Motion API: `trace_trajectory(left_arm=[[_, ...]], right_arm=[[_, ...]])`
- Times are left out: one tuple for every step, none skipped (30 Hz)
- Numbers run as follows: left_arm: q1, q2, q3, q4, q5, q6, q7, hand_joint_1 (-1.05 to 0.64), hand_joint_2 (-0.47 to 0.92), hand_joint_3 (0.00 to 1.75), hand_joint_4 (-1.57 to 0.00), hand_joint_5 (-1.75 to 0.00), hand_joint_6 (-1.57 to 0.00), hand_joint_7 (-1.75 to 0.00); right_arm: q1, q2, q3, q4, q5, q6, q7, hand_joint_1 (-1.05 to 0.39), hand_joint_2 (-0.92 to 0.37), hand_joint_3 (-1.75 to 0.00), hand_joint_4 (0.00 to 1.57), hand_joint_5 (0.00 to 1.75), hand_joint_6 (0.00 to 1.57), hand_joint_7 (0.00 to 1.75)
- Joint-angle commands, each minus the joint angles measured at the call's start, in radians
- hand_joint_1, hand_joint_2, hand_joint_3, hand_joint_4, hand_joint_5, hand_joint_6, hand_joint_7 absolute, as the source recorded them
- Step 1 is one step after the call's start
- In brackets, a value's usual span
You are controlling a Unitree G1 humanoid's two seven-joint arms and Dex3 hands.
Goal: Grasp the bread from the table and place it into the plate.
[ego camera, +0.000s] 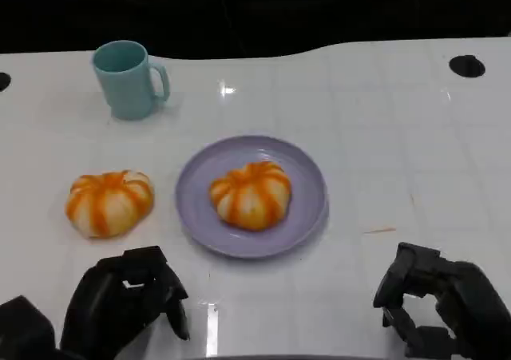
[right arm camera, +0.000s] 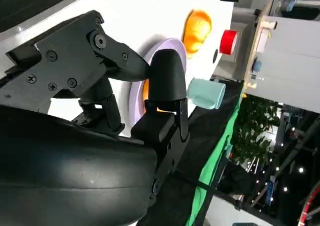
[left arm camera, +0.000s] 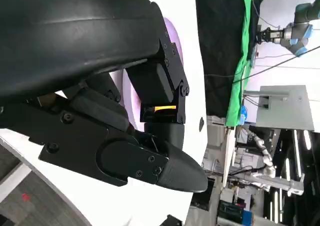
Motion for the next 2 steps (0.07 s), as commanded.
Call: trace_trajectory(left_arm=[[0.006, 0.014, 0.004, 0.004, 0.000, -0.006, -0.010, -0.90, 0.92, 0.11, -1.20, -1.41, -1.18, -0.97], [0.005, 0.015, 0.004, 0.006, 0.000, -0.007, -0.012, -0.90, 0.92, 0.11, -1.20, -1.41, -1.18, -0.97]], right_arm=[[-0.009, 0.001, -0.018, 0.018, 0.011, -0.029, 0.003, -0.24, -0.55, -1.00, 0.69, 1.65, 0.72, 1.42], [-0.009, 0.002, -0.019, 0.019, 0.009, -0.029, 0.002, -0.24, -0.55, -1.00, 0.69, 1.65, 0.72, 1.42]])
